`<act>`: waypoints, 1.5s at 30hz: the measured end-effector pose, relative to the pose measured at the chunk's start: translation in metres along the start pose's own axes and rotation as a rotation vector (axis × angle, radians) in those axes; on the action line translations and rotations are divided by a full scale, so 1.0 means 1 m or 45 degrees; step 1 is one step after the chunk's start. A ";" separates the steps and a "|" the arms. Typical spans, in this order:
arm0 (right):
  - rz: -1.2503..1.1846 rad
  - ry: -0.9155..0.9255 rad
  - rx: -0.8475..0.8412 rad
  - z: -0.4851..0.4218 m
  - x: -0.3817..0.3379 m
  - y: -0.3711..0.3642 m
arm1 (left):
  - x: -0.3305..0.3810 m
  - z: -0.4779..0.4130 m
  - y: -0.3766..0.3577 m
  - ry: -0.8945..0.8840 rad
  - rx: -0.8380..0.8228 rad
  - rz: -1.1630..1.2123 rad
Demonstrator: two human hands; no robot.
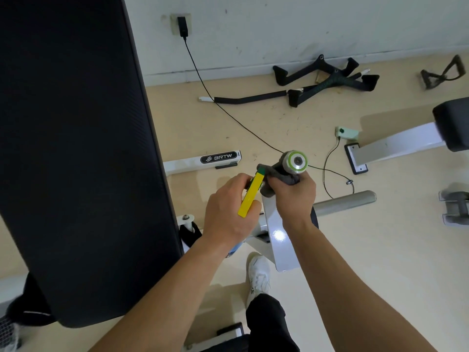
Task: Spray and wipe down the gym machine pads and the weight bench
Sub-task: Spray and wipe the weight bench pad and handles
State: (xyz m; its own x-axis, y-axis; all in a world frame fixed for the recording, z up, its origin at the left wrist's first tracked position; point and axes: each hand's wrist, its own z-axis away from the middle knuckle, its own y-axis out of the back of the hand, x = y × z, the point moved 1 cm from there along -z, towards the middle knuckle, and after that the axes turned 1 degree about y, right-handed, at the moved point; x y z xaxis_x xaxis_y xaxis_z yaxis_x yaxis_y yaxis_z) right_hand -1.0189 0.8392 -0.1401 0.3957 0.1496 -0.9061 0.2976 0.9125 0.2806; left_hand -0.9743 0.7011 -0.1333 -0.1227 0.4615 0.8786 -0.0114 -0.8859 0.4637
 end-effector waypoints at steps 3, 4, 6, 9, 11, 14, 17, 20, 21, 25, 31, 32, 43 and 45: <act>-0.078 0.075 -0.015 0.011 -0.017 0.012 | 0.002 -0.001 -0.004 -0.008 -0.018 -0.012; -0.085 0.097 -0.002 0.013 -0.019 0.016 | 0.002 -0.001 -0.005 -0.015 -0.025 -0.003; -0.072 0.143 0.006 0.015 -0.020 0.020 | 0.002 -0.002 -0.006 -0.023 -0.028 0.016; -0.042 0.164 -0.045 0.006 -0.011 0.012 | -0.001 -0.004 -0.006 -0.023 -0.008 0.022; -0.026 0.175 -0.012 -0.001 -0.004 0.004 | -0.004 -0.005 -0.006 -0.031 -0.009 0.024; 0.045 0.200 0.042 -0.008 0.010 -0.007 | -0.010 -0.007 -0.003 -0.024 -0.012 0.006; 0.130 0.212 0.078 -0.012 0.022 -0.011 | -0.012 -0.009 0.000 -0.002 0.000 -0.013; 0.226 0.229 0.051 -0.015 0.029 -0.011 | -0.012 -0.008 0.001 0.016 0.012 -0.020; 0.266 0.208 0.045 -0.016 0.033 -0.010 | -0.012 -0.007 0.001 0.017 0.014 -0.021; 0.624 0.067 -0.069 -0.024 0.044 -0.004 | -0.008 -0.002 -0.002 0.028 0.044 -0.031; 0.594 0.245 -0.357 -0.035 0.028 0.018 | -0.001 0.001 -0.004 0.039 0.044 -0.019; 0.479 0.287 -0.409 -0.034 0.023 0.019 | -0.002 0.001 -0.005 0.037 0.035 -0.025; 0.604 0.478 -0.672 -0.050 -0.031 0.046 | -0.008 -0.004 -0.009 0.024 0.011 -0.028; 0.495 0.514 -0.713 -0.049 -0.043 0.064 | -0.010 -0.005 -0.008 0.023 0.014 -0.024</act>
State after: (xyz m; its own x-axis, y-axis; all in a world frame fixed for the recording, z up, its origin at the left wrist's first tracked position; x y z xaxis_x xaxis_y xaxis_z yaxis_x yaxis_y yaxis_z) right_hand -1.0590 0.9100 -0.0990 0.0037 0.5260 -0.8505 -0.3213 0.8060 0.4971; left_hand -0.9781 0.7037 -0.1465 -0.1404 0.4773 0.8674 -0.0032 -0.8763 0.4817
